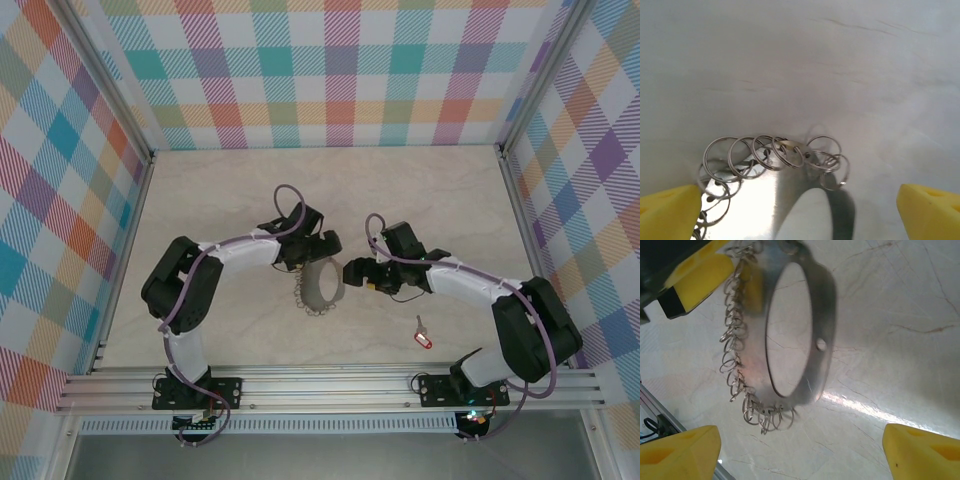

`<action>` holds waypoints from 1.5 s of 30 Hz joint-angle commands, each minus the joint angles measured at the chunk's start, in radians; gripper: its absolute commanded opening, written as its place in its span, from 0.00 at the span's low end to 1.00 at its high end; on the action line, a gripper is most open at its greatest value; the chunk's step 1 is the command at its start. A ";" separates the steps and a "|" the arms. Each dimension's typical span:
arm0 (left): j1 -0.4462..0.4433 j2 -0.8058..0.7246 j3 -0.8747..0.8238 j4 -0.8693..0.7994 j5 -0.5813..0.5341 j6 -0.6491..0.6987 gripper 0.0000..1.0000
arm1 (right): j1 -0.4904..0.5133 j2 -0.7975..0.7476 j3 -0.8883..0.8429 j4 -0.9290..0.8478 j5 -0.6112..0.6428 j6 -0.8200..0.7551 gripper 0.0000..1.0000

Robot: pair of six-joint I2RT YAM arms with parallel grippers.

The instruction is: Put the keys on the keyring

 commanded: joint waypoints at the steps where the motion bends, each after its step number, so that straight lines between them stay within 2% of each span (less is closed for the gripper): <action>1: -0.010 -0.083 0.024 0.033 0.044 -0.002 1.00 | -0.008 -0.009 -0.017 0.027 -0.004 0.017 0.84; 8: -0.005 -0.234 0.011 -0.052 -0.060 0.050 1.00 | -0.007 0.024 -0.035 0.043 -0.008 0.067 0.83; 15: 0.027 -0.320 -0.003 -0.147 -0.107 0.082 1.00 | 0.014 0.023 -0.078 0.076 -0.011 0.124 0.82; 31: 0.064 -0.393 -0.069 -0.150 -0.106 0.080 1.00 | 0.122 0.116 -0.028 0.110 0.037 0.182 0.81; 45: 0.085 -0.437 -0.108 -0.135 -0.086 0.078 1.00 | 0.240 0.217 0.116 0.065 0.063 0.196 0.81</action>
